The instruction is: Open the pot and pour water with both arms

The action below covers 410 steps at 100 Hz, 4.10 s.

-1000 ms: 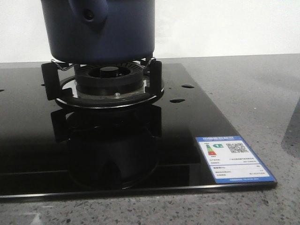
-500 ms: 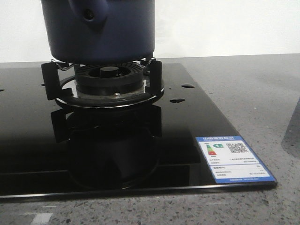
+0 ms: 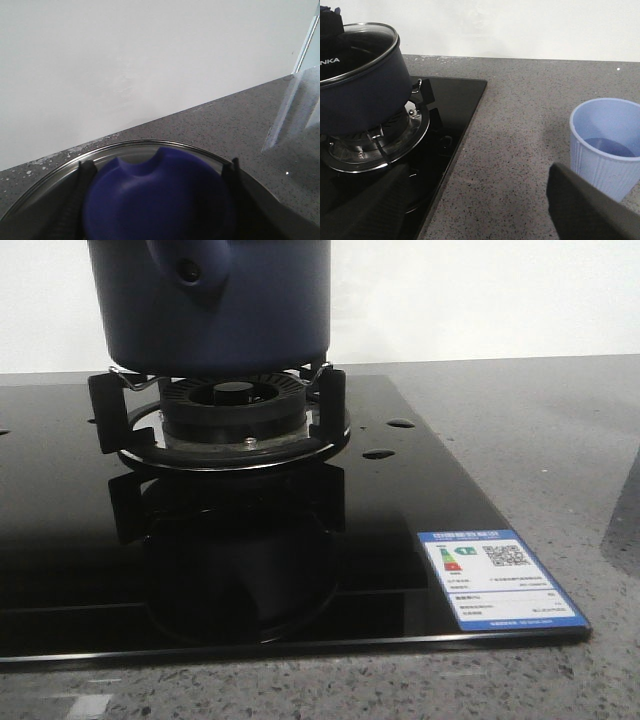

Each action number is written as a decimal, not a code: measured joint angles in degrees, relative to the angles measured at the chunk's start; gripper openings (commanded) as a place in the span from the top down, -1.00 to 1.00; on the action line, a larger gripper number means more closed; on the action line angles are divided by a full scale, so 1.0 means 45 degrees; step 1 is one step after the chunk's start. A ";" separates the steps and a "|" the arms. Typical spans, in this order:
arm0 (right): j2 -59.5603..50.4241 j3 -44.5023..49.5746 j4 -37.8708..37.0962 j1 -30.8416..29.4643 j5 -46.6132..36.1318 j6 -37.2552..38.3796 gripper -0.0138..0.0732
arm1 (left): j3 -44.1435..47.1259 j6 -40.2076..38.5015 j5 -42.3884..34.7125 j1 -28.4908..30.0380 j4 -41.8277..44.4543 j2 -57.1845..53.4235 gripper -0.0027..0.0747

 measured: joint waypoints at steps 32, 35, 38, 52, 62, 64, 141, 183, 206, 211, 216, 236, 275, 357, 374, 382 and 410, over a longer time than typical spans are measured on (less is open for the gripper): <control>0.0000 0.0000 -0.0745 0.0000 0.0000 -0.0003 -0.50 | -0.0006 0.0000 0.0052 0.0000 0.0029 0.0000 0.07; 0.0000 0.0000 -0.0866 0.0000 0.0000 -0.0003 -0.50 | -0.0006 0.0000 0.0081 0.0000 0.0029 -0.0028 0.07; 0.0000 0.0000 -0.0980 0.0000 0.0000 -0.0003 -0.50 | -0.0006 0.0000 0.0152 0.0000 0.0038 -0.0085 0.07; 0.0000 0.0000 -0.1416 -0.0069 0.0030 0.0024 -0.50 | -0.0006 0.0000 0.0515 0.0090 0.0059 -0.0560 0.07; 0.0000 0.0000 -0.1474 -0.0507 0.0030 0.0112 -0.50 | -0.0006 0.0000 0.0624 0.0431 0.0067 -0.1109 0.07; 0.0000 0.0031 -0.1474 -0.0587 0.0030 0.0114 -0.50 | -0.0006 0.0000 0.0653 0.0536 0.0067 -0.1240 0.07; 0.0568 0.4662 -0.1850 -0.2246 -0.6000 0.0198 -0.51 | -0.0006 0.0000 0.1710 0.3975 0.0117 -0.4531 0.07; 0.5157 0.4719 -0.1798 -0.2310 -1.0868 0.0198 -0.51 | -0.0006 0.0000 0.2146 0.3975 0.0146 -0.4558 0.07; 0.7821 0.4692 -0.1187 -0.2482 -1.3908 0.0198 -0.51 | -0.0006 0.0000 0.2146 0.3975 0.0146 -0.4558 0.07; 0.8399 0.4602 -0.1160 -0.2482 -1.4177 0.0198 -0.51 | -0.0006 0.0000 0.2146 0.3975 0.0146 -0.4558 0.07; 0.8877 0.4429 -0.1160 -0.2490 -1.4316 0.0198 -0.51 | -0.0006 0.0000 0.2162 0.3975 0.0146 -0.4558 0.07; 1.0360 0.3746 -0.1160 -0.2490 -1.5338 0.0198 -0.51 | -0.0006 0.0000 0.2174 0.3975 0.0146 -0.4558 0.07; 1.1721 0.2826 -0.1160 -0.2490 -1.5664 0.0198 -0.42 | -0.0006 0.0000 0.2195 0.3975 0.0146 -0.4558 0.07; 0.8829 0.1792 -0.3326 -0.1938 -1.1837 0.0198 0.01 | -0.0006 0.0000 0.2195 0.3975 0.0146 -0.4558 0.07; 0.8275 -0.0171 -0.4279 -0.0788 -0.8559 0.0198 0.01 | -0.0006 0.0000 0.2195 0.3975 0.0146 -0.4558 0.07; 0.8275 -0.1107 -0.4587 -0.0273 -0.7261 0.0198 0.01 | -0.0006 0.0000 0.2195 0.3975 0.0146 -0.4558 0.07; 0.8655 -0.4074 -0.5919 0.1576 -0.4460 0.0198 0.01 | -0.0006 0.0000 0.2195 0.3975 0.0146 -0.4558 0.07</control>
